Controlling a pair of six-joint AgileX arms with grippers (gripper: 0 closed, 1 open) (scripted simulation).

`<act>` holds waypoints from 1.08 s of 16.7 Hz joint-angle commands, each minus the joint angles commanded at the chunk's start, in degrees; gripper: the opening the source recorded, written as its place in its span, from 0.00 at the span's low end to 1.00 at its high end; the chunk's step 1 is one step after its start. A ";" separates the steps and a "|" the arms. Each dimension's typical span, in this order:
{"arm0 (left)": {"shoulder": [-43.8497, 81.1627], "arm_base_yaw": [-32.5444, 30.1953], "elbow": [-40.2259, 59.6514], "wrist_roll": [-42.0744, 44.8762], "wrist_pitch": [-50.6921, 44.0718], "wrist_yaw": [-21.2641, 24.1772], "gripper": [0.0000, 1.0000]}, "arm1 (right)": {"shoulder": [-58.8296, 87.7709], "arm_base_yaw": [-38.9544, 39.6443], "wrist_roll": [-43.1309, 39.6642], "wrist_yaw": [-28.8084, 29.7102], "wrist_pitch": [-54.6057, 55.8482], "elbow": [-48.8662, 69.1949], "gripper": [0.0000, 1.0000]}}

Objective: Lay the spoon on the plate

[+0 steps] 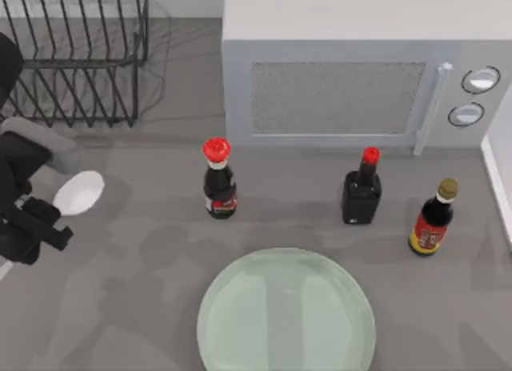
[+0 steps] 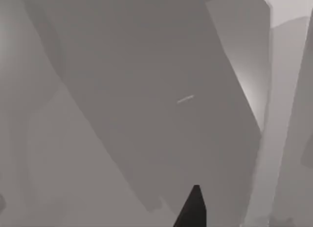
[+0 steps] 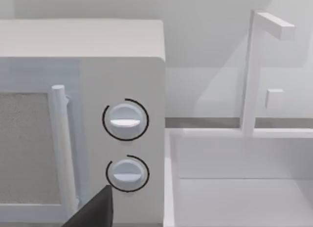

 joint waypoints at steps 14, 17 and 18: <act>21.52 -30.89 14.09 -109.54 -3.16 0.57 0.00 | 0.00 0.00 0.00 0.00 0.00 0.00 1.00; 23.72 -37.07 16.51 -131.34 -1.98 0.51 0.00 | 0.00 0.00 0.00 0.00 0.00 0.00 1.00; 23.97 -38.82 17.12 -137.63 -1.33 0.40 0.00 | 0.00 0.00 0.00 0.00 0.00 0.00 1.00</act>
